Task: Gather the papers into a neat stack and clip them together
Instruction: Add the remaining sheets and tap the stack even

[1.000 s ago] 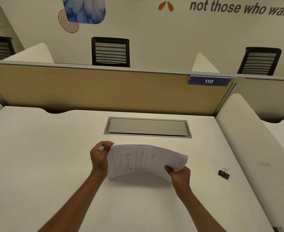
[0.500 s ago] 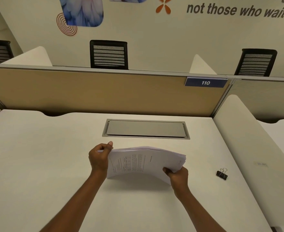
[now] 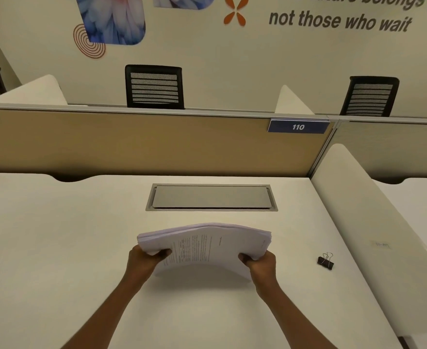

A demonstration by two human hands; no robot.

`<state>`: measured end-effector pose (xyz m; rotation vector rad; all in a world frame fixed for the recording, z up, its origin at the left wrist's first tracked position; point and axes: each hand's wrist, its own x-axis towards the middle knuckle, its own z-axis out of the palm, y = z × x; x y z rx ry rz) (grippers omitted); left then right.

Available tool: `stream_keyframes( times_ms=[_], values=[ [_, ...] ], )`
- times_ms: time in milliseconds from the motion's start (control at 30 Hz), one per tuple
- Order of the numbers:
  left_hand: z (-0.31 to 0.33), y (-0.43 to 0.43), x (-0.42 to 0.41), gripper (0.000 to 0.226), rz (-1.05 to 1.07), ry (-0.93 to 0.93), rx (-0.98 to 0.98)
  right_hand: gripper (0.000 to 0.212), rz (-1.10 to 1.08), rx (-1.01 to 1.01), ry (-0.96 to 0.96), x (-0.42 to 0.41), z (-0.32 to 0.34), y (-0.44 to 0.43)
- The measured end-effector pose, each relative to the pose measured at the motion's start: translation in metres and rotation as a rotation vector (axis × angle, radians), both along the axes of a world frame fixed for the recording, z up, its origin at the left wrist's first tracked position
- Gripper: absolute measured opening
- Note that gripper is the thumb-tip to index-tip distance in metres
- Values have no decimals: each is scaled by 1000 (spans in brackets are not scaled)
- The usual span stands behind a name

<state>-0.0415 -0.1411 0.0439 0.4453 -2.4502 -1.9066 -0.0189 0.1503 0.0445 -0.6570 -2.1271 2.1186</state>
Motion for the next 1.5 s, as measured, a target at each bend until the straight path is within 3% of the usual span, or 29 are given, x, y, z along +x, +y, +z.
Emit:
stream_keyframes(
  times_ms=[233,367,567,1133,1500],
  values=[
    [6,14,6,14,128,80,-18,23,-13,21,41,-9,9,-7],
    [10,16,5,31,222,170,1,25,-12,27,52,-12,12,-10],
    [-7,15,5,16,232,3,-27,27,-24,48,9,1,-2,-9],
    [-1,27,2,14,241,27,188,22,-76,0,13,-3,2,-6],
    [-13,28,-4,16,235,-9,117,28,-16,87,-64,1,-2,0]
  ],
)
